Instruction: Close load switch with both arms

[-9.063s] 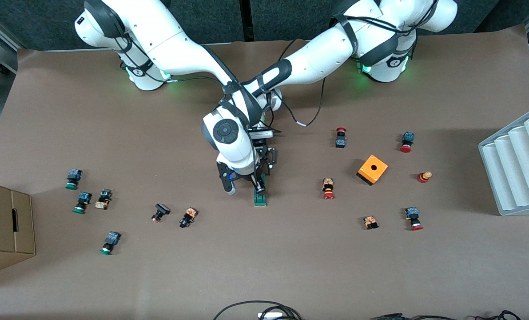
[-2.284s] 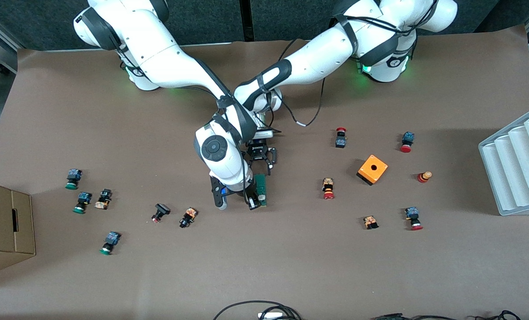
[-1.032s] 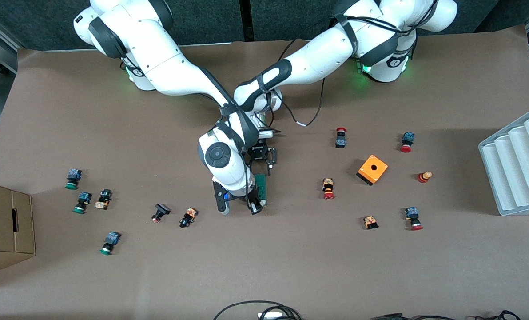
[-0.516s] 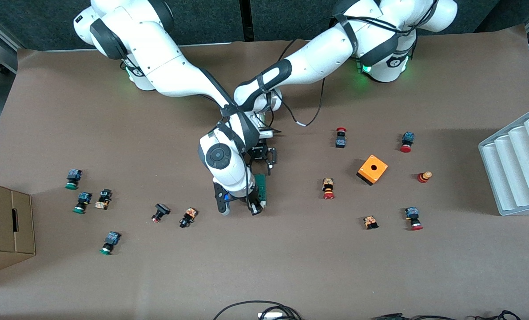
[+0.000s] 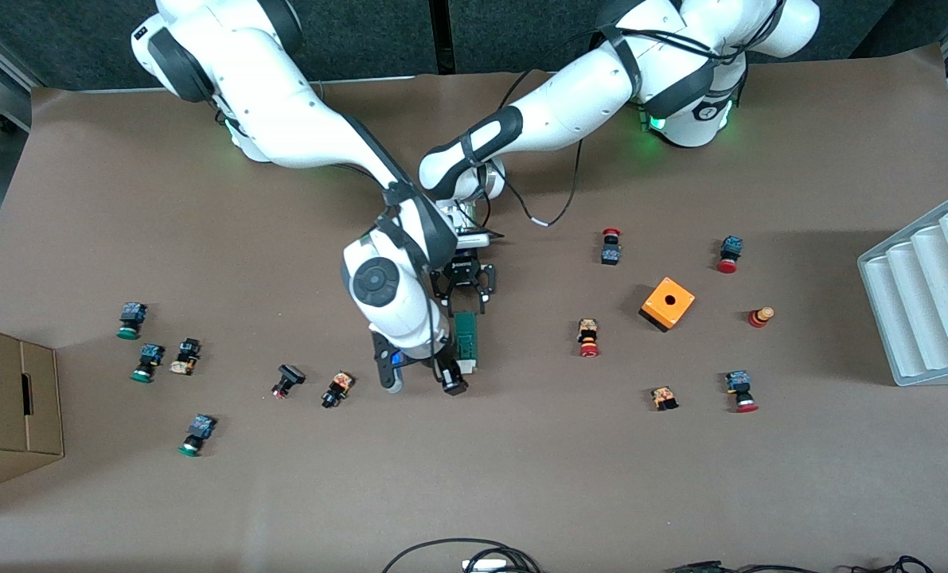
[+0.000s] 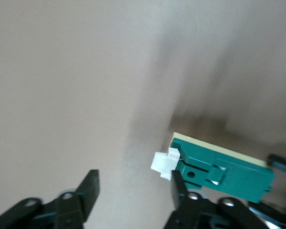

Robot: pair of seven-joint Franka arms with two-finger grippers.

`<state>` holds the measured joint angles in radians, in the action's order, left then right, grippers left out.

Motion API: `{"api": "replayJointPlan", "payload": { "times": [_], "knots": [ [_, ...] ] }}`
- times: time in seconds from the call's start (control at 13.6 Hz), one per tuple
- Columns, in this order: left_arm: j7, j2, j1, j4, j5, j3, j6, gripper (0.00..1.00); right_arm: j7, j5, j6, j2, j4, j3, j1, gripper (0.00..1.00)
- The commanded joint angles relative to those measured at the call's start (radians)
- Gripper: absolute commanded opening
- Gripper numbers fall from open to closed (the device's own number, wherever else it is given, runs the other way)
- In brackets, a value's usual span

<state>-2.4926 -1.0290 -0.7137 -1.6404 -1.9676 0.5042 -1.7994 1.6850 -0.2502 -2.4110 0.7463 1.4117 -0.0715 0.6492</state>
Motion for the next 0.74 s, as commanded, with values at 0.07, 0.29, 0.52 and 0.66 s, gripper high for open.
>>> {"api": "replayJointPlan", "payload": {
  "times": [0.07,0.29,0.52,0.66],
  "knots": [
    [-0.017,0.001,-0.003,-0.002,-0.013,-0.007,0.000,0.71,-0.232,-0.017,0.186,-0.227,0.114,0.012,-0.080,1.00],
    [-0.017,0.003,-0.003,-0.002,-0.013,-0.007,-0.001,0.71,-0.436,-0.014,0.402,-0.352,0.128,0.010,-0.150,1.00],
    [-0.017,0.001,-0.003,-0.002,-0.013,-0.007,0.000,0.71,-0.681,-0.009,0.547,-0.490,0.183,0.009,-0.242,1.00],
    [-0.015,0.001,-0.003,-0.002,-0.013,-0.007,-0.002,0.71,-0.877,0.003,0.624,-0.571,0.214,0.004,-0.305,1.00]
  ]
}}
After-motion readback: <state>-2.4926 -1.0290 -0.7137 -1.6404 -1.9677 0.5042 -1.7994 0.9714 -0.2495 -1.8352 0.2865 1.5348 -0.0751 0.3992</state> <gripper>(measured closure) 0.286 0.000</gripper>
